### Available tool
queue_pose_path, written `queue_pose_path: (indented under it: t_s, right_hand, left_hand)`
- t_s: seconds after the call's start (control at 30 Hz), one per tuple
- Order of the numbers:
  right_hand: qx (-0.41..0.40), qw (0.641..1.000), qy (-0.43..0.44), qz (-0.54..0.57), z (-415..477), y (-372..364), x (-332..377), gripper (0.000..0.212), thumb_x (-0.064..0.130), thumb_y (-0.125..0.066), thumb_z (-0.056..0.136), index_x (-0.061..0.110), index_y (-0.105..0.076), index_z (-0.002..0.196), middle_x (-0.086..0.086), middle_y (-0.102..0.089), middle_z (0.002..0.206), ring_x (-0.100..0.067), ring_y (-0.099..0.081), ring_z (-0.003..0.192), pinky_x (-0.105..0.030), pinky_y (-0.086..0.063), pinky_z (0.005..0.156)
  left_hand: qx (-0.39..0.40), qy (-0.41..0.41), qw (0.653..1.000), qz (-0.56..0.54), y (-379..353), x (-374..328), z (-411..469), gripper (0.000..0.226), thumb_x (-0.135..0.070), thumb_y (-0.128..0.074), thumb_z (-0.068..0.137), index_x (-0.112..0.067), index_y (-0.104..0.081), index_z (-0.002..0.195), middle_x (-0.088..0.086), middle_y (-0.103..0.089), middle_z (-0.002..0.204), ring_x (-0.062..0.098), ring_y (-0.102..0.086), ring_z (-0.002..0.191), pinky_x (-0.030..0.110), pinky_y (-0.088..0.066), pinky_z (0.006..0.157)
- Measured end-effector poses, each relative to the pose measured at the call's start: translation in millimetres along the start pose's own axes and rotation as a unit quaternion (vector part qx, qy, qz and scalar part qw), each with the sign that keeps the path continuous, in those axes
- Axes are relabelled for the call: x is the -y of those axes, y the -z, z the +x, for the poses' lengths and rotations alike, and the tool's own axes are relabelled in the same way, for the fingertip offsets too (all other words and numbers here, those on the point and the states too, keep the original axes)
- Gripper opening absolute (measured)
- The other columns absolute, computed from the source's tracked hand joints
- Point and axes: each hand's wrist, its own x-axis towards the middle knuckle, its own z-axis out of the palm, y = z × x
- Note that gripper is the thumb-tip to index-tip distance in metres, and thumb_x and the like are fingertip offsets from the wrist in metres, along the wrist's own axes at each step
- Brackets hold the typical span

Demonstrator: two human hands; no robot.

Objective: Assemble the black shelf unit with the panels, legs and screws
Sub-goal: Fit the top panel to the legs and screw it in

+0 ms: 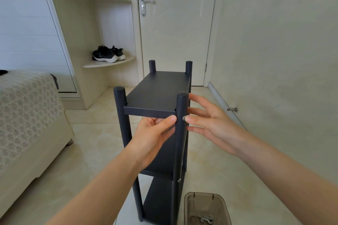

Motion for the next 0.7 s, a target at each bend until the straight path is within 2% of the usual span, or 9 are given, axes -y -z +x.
queue_pose_path:
  t_s: [0.07, 0.13, 0.23, 0.33, 0.4, 0.43, 0.57, 0.63, 0.7]
  right_hand:
    - [0.008, 1.000, 0.003, -0.003, 3, 1, 3, 0.048, -0.002, -0.063, 0.089, 0.023, -0.058, 0.130, -0.008, -0.068, 0.120, -0.021, -0.065, 0.113, -0.046, -0.047, 0.104]
    - [0.002, 1.000, -0.001, -0.016, 5, 3, 5, 0.045, -0.002, -0.064, 0.088, 0.022, -0.062, 0.126, -0.007, -0.070, 0.117, -0.020, -0.066, 0.112, -0.046, -0.046, 0.106]
    - [-0.003, 1.000, -0.002, -0.020, 6, 4, 5, 0.044, -0.002, -0.066, 0.086, 0.024, -0.065, 0.121, -0.005, -0.071, 0.113, -0.018, -0.067, 0.109, -0.045, -0.046, 0.105]
    - [-0.006, 1.000, -0.002, -0.029, 7, 4, 7, 0.045, -0.001, -0.069, 0.084, 0.024, -0.065, 0.121, -0.004, -0.072, 0.113, -0.017, -0.067, 0.108, -0.044, -0.046, 0.106]
    - [-0.002, 1.000, -0.004, -0.026, 7, 4, 7, 0.048, 0.002, -0.074, 0.079, 0.024, -0.066, 0.120, -0.004, -0.072, 0.111, -0.018, -0.068, 0.107, -0.044, -0.045, 0.106]
    - [0.001, 1.000, -0.005, -0.024, 7, 4, 7, 0.050, 0.006, -0.075, 0.074, 0.024, -0.067, 0.119, -0.004, -0.073, 0.111, -0.017, -0.068, 0.107, -0.044, -0.045, 0.106]
    - [0.010, 1.000, -0.013, -0.006, 9, 6, 7, 0.052, 0.011, -0.074, 0.067, 0.024, -0.068, 0.117, -0.006, -0.073, 0.109, -0.019, -0.067, 0.108, -0.045, -0.043, 0.108]
    - [0.018, 1.000, -0.020, 0.006, 10, 7, 7, 0.053, 0.009, -0.075, 0.068, 0.021, -0.068, 0.118, -0.008, -0.073, 0.108, -0.020, -0.067, 0.109, -0.045, -0.042, 0.109]
    - [0.019, 0.999, -0.029, 0.011, 11, 8, 7, 0.050, 0.008, -0.076, 0.068, 0.023, -0.069, 0.116, -0.005, -0.073, 0.106, -0.020, -0.066, 0.110, -0.044, -0.039, 0.111]
  left_hand:
    - [-0.012, -0.003, 0.997, 0.072, -3, -4, -4, 0.017, -0.020, -0.063, 0.094, -0.008, -0.071, 0.103, 0.007, -0.077, 0.098, 0.016, -0.074, 0.098, 0.022, -0.058, 0.080]
    - [-0.020, 0.004, 0.977, 0.214, -3, -13, -9, 0.017, -0.030, -0.062, 0.096, -0.018, -0.073, 0.101, -0.006, -0.078, 0.094, 0.008, -0.074, 0.091, 0.023, -0.058, 0.081]
    - [-0.019, -0.032, 0.898, 0.439, 1, -31, -17, 0.022, -0.036, -0.065, 0.094, -0.018, -0.074, 0.085, -0.007, -0.077, 0.076, 0.004, -0.073, 0.069, 0.025, -0.059, 0.077]
    - [-0.111, -0.235, 0.794, 0.550, 3, -42, -22, 0.026, -0.041, -0.070, 0.087, -0.022, -0.068, 0.070, -0.012, -0.067, 0.058, 0.003, -0.066, 0.057, 0.024, -0.053, 0.065]
    - [-0.133, -0.359, 0.727, 0.569, 2, -45, -20, 0.019, -0.042, -0.072, 0.082, -0.024, -0.069, 0.078, -0.015, -0.065, 0.066, 0.003, -0.061, 0.068, 0.026, -0.051, 0.063]
    - [-0.122, -0.382, 0.707, 0.583, 1, -44, -17, 0.022, -0.044, -0.071, 0.081, -0.023, -0.070, 0.087, -0.015, -0.065, 0.077, 0.007, -0.059, 0.077, 0.027, -0.051, 0.067]
    - [-0.040, -0.334, 0.710, 0.619, 4, -33, -7, 0.053, -0.059, -0.065, 0.076, -0.022, -0.069, 0.113, -0.010, -0.062, 0.112, 0.009, -0.048, 0.110, 0.033, -0.045, 0.098]
    - [-0.027, -0.328, 0.713, 0.619, 3, -32, -3, 0.055, -0.062, -0.061, 0.077, -0.023, -0.069, 0.114, -0.011, -0.064, 0.114, 0.009, -0.050, 0.116, 0.040, -0.035, 0.113]
    - [-0.024, -0.321, 0.720, 0.615, 1, -33, 1, 0.054, -0.062, -0.058, 0.079, -0.024, -0.068, 0.115, -0.011, -0.067, 0.114, 0.010, -0.052, 0.122, 0.034, -0.023, 0.118]
